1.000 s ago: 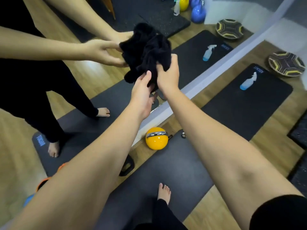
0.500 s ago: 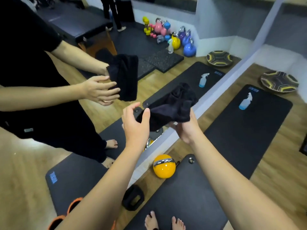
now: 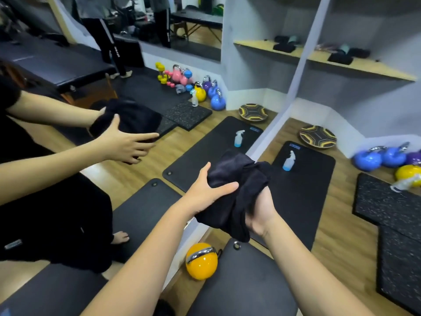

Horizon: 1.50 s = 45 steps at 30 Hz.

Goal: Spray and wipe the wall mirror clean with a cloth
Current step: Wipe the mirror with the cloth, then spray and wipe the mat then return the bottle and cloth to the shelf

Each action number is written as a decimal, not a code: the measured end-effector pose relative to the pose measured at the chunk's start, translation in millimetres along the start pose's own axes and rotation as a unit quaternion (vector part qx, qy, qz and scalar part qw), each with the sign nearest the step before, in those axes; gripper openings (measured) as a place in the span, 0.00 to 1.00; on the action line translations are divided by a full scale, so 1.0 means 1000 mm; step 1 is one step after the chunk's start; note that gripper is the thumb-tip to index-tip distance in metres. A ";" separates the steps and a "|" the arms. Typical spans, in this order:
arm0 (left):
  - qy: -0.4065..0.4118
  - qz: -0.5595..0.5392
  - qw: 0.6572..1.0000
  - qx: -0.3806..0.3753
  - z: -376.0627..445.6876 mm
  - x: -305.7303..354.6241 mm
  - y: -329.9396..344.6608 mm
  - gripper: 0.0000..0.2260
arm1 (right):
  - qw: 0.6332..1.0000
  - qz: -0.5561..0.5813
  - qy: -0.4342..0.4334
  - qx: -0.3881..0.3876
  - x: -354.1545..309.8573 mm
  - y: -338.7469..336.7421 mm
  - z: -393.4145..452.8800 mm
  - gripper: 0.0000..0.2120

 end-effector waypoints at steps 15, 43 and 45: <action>-0.186 -0.098 0.973 -0.101 0.123 0.056 0.108 0.19 | 0.978 -0.023 -0.025 0.207 -0.100 -0.151 0.078 0.42; -0.131 -0.081 0.972 -0.176 0.403 0.295 0.355 0.16 | 0.958 -0.159 -0.128 0.200 -0.357 -0.378 0.289 0.16; -0.121 -0.079 0.976 -0.162 0.438 0.314 0.366 0.16 | 0.954 -0.162 -0.131 0.217 -0.370 -0.389 0.324 0.15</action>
Point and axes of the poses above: each hand's wrist, its own z-axis towards the middle knuckle, its own y-axis out of the palm, x = y × z, the point moved 4 cm from there along z, towards the middle knuckle, and after that the axes turned 14 degrees about -y, right-handed, at the moved point
